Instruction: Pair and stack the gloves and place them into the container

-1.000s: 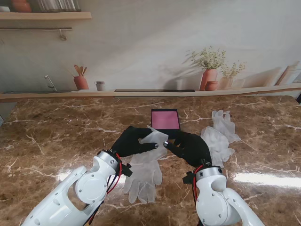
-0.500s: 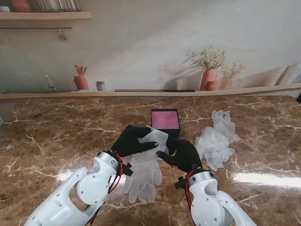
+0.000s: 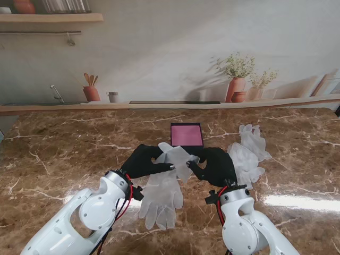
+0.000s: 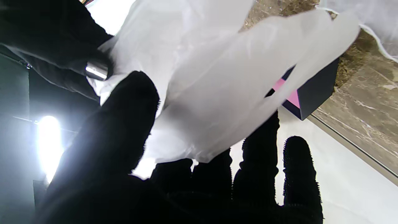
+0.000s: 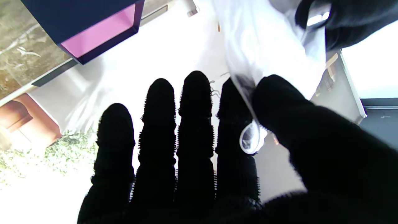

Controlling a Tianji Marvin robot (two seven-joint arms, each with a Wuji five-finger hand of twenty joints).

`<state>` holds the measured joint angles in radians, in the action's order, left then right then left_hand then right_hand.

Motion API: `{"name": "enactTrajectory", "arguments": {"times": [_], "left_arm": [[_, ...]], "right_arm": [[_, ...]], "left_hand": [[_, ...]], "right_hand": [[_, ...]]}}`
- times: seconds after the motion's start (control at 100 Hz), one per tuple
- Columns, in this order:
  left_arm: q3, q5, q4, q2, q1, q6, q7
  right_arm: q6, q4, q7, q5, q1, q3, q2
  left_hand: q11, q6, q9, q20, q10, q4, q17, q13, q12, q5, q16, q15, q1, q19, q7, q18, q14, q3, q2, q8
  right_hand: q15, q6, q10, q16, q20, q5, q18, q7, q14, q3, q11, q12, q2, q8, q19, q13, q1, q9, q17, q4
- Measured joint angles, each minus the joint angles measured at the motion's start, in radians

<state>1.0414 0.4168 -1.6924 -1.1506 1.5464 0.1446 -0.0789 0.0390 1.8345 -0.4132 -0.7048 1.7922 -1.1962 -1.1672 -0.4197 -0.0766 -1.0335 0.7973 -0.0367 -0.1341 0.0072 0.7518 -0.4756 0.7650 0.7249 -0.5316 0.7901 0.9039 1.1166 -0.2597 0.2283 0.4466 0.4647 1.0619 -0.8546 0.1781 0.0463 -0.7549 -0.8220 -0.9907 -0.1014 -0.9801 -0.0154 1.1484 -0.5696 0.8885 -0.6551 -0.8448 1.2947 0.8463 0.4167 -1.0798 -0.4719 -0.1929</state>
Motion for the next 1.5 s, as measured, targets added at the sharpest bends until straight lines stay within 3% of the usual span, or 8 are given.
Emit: {"name": "enactTrajectory", "arguments": {"times": [0.12,0.23,0.49,0.7,0.83,1.17,1.34,1.5], "left_arm": [[0.023,-0.007,-0.003,0.011,0.011,0.018,0.058],[0.04,-0.01,-0.01,0.026,0.021,0.02,0.126],[0.078,-0.018,-0.015,0.045,0.045,0.02,0.17],[0.129,0.001,-0.028,0.051,0.074,0.024,0.199],[0.176,-0.01,-0.042,0.064,0.089,0.051,0.309],[0.244,0.02,-0.079,0.081,0.127,0.05,0.299],[0.25,0.005,-0.084,0.08,0.134,0.053,0.273],[0.23,-0.027,-0.092,0.08,0.13,0.074,0.257]], "right_arm": [[0.019,-0.005,-0.023,0.001,-0.012,-0.005,0.0],[0.038,-0.012,-0.043,-0.008,-0.022,-0.007,-0.001],[0.064,-0.009,-0.036,-0.057,-0.026,-0.021,0.003],[0.101,-0.006,-0.018,-0.097,-0.028,-0.034,0.015],[0.132,-0.009,-0.019,-0.127,-0.037,-0.036,0.02],[0.231,-0.005,0.045,-0.17,-0.06,-0.06,0.039],[0.419,-0.015,0.105,-0.19,-0.077,-0.089,0.048],[0.398,-0.021,0.063,-0.279,-0.102,-0.067,0.067]], "left_hand": [[0.0,-0.01,0.029,-0.01,-0.005,0.0,-0.003,-0.002,0.009,-0.026,0.0,0.011,0.001,-0.022,-0.055,0.0,0.0,-0.11,-0.008,-0.018],[0.011,-0.019,0.052,-0.011,-0.017,0.003,-0.005,-0.049,0.035,-0.037,-0.017,0.037,0.077,-0.035,-0.149,0.0,0.001,-0.216,-0.03,-0.225],[0.034,-0.019,0.079,-0.023,-0.021,0.007,-0.016,-0.073,0.052,-0.036,-0.042,0.074,0.095,-0.061,-0.308,-0.001,0.001,-0.207,-0.047,-0.545],[0.06,-0.018,0.102,-0.028,-0.021,0.007,-0.021,-0.1,0.066,-0.036,-0.058,0.102,0.09,-0.086,-0.389,-0.007,0.001,-0.202,-0.047,-0.595],[0.101,0.024,0.215,-0.04,-0.021,0.021,-0.042,-0.159,0.093,-0.036,-0.094,0.167,-0.098,-0.151,-0.622,-0.01,-0.002,0.03,-0.009,-0.684],[0.133,0.078,0.314,-0.05,-0.02,0.022,-0.066,-0.229,0.115,-0.089,-0.118,0.223,-0.108,-0.203,-0.774,-0.011,-0.015,0.029,0.001,-0.78],[0.157,0.081,0.384,-0.05,-0.02,0.022,-0.08,-0.293,0.129,-0.1,-0.137,0.261,-0.108,-0.255,-0.807,-0.009,-0.022,0.023,0.001,-0.805],[0.169,0.092,0.408,-0.05,-0.027,0.022,-0.092,-0.327,0.14,-0.1,-0.153,0.286,-0.119,-0.32,-0.809,-0.006,-0.027,-0.086,0.0,-0.807]], "right_hand": [[-0.007,0.009,0.007,-0.005,0.0,-0.008,0.0,0.01,0.0,0.0,-0.002,0.008,-0.001,-0.014,0.012,0.002,-0.002,-0.005,-0.005,-0.004],[-0.008,0.01,0.009,-0.01,0.0,-0.009,0.0,0.01,0.0,0.003,-0.012,0.009,-0.002,-0.025,0.012,0.004,-0.003,-0.016,-0.011,-0.004],[-0.01,0.024,0.01,-0.01,0.0,-0.031,0.0,0.021,0.001,0.015,-0.013,0.009,-0.026,-0.033,0.013,0.008,-0.015,-0.027,-0.012,-0.004],[-0.009,0.033,0.01,-0.01,0.0,-0.031,0.001,0.023,0.002,0.016,-0.013,0.009,-0.027,-0.037,0.013,0.008,-0.019,-0.027,-0.012,-0.004],[-0.008,0.034,0.01,-0.01,0.0,-0.031,0.001,0.023,0.004,0.016,-0.013,0.009,-0.027,-0.047,0.013,0.008,-0.019,-0.027,-0.012,-0.004],[0.01,0.046,0.021,-0.01,0.0,-0.031,0.002,0.048,0.021,0.011,-0.004,0.009,-0.024,-0.06,0.009,0.008,-0.021,-0.027,-0.009,-0.005],[0.042,0.085,0.031,-0.01,0.0,-0.03,0.008,0.099,0.032,-0.037,0.01,0.009,-0.001,-0.06,-0.016,0.008,-0.021,-0.028,0.002,-0.006],[0.052,0.093,0.033,-0.01,0.0,-0.03,0.012,0.104,0.039,-0.048,0.015,0.009,0.002,0.001,-0.029,0.008,-0.021,-0.025,0.001,-0.006]]}}
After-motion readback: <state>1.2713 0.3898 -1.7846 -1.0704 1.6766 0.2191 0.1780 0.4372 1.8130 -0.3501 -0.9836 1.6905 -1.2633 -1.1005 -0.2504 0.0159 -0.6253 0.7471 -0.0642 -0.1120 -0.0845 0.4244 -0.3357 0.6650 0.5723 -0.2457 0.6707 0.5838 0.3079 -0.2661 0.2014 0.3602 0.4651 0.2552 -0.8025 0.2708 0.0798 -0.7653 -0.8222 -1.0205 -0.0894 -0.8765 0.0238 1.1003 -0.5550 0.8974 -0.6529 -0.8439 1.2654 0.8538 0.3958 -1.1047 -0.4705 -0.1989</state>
